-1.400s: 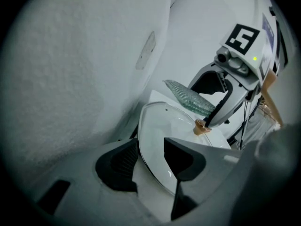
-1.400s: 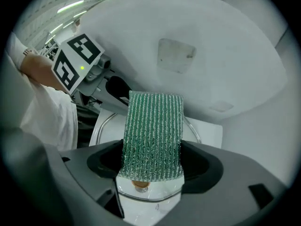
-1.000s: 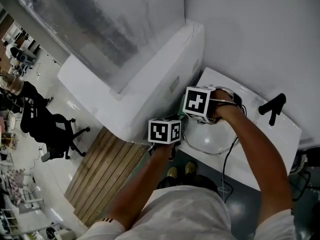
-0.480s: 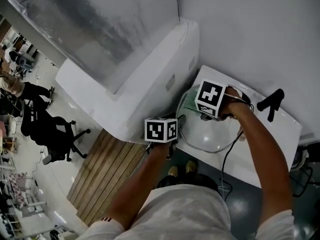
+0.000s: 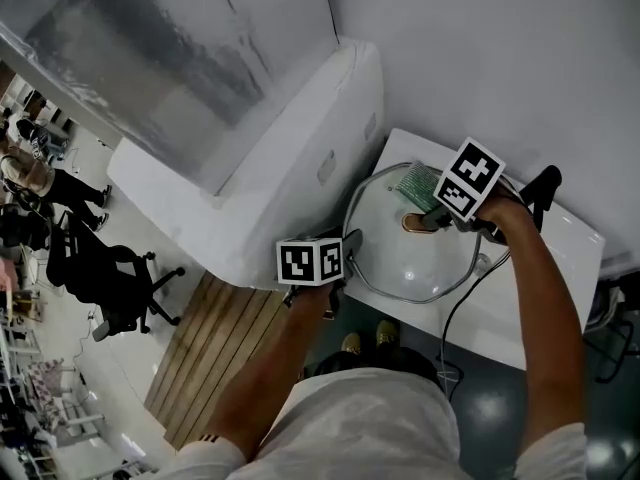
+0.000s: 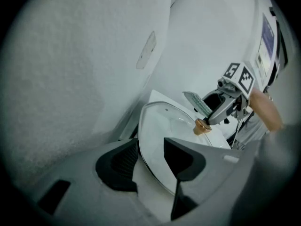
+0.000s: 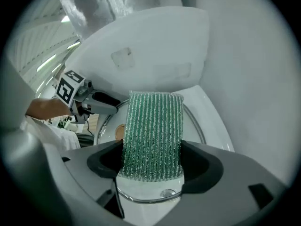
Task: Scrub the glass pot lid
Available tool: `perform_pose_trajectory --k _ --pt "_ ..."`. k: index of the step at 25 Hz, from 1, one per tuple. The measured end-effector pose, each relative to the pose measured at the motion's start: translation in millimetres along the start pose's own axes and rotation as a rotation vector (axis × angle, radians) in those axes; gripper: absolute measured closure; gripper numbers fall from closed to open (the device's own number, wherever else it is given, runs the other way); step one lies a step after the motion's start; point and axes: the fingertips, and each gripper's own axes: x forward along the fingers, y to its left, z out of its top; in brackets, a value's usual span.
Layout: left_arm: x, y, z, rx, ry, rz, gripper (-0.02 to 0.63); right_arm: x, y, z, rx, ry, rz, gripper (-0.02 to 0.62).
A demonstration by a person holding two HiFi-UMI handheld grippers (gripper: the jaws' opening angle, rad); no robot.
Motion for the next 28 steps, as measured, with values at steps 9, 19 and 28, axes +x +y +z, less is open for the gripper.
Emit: perform_pose_trajectory --k 9,19,28 --pt "0.8 -0.1 -0.3 -0.002 0.003 -0.002 0.422 -11.8 -37.0 -33.6 0.274 -0.16 -0.062 0.247" --pt "0.4 -0.3 0.1 0.0 0.003 -0.004 0.422 -2.2 -38.5 -63.7 0.337 -0.176 -0.149 0.247" --pt "1.3 0.4 0.0 0.007 0.002 -0.004 0.422 -50.9 15.7 -31.8 0.098 -0.237 -0.309 0.247"
